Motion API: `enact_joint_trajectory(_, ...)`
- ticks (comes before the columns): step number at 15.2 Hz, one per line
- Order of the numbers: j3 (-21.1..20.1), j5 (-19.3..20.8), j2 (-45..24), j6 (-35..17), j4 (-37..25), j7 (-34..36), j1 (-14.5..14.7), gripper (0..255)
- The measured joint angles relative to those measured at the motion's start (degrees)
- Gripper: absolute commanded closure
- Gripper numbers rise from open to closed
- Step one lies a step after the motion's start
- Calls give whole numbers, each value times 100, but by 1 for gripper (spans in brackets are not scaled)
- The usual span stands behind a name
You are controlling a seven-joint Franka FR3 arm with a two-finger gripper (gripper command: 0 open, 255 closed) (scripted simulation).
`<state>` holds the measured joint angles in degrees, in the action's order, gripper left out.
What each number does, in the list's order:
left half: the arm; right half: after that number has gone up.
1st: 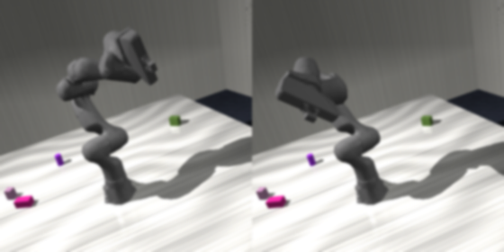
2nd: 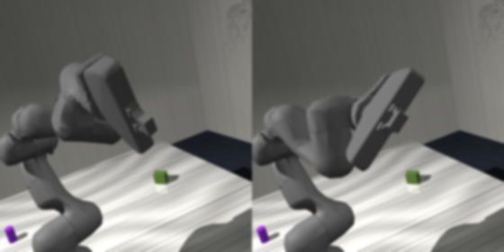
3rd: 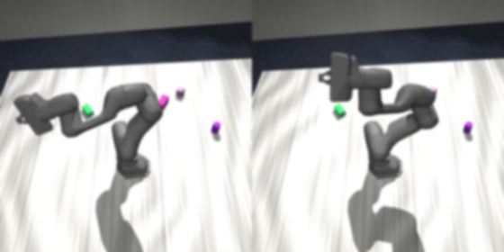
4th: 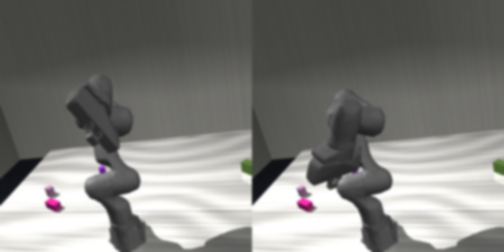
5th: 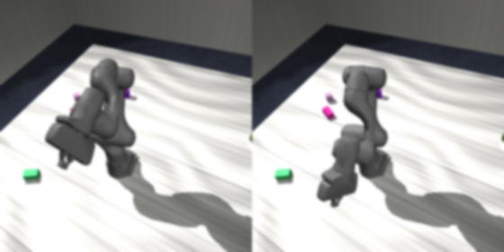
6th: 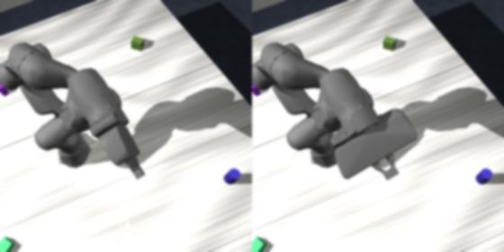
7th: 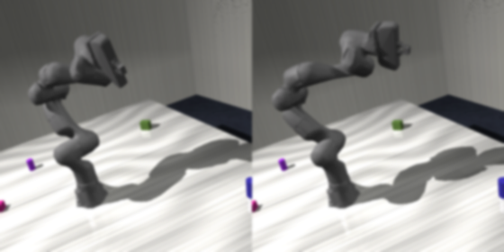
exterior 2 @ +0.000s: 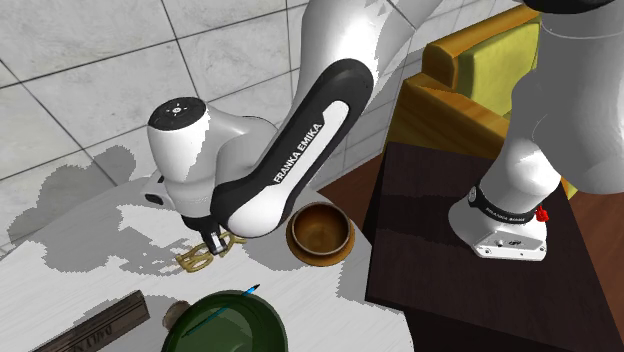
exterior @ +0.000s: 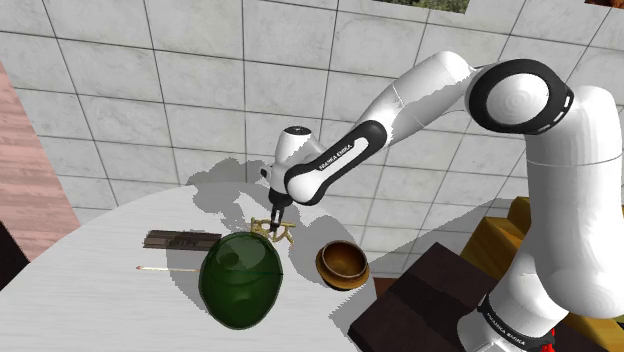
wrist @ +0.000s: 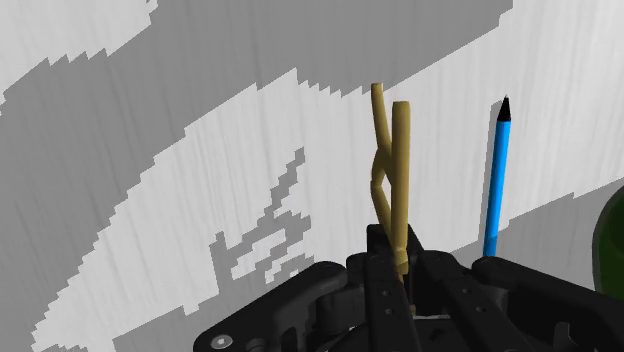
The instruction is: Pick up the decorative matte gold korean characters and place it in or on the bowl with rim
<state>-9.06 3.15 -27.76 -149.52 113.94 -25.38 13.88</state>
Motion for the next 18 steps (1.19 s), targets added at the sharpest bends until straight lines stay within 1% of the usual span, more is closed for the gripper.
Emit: enact_joint_trajectory(18, -126, -204, 934, 1086, -160, -115, -114, 255)
